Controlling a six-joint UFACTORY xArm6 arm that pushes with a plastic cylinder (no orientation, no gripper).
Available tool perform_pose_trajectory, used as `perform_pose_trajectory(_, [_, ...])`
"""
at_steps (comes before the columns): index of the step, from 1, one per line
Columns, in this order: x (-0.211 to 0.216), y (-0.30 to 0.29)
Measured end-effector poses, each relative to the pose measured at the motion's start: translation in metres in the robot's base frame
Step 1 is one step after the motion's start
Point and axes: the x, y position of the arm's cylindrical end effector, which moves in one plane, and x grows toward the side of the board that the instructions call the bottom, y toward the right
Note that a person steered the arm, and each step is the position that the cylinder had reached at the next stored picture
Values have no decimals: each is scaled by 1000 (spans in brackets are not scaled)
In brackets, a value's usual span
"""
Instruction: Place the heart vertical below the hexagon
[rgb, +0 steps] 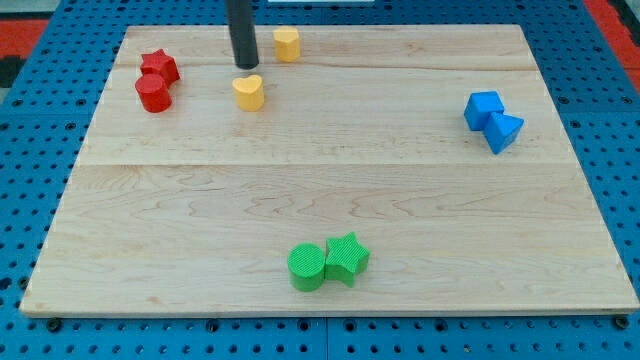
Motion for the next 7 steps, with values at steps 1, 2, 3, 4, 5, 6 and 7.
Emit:
perform_pose_trajectory(1, [52, 21])
perform_pose_trajectory(2, [72, 42])
perform_pose_trajectory(3, [70, 22])
perform_pose_trajectory(4, [106, 29])
perform_pose_trajectory(5, [114, 17])
perform_pose_trajectory(6, [165, 22])
perform_pose_trajectory(7, [155, 49])
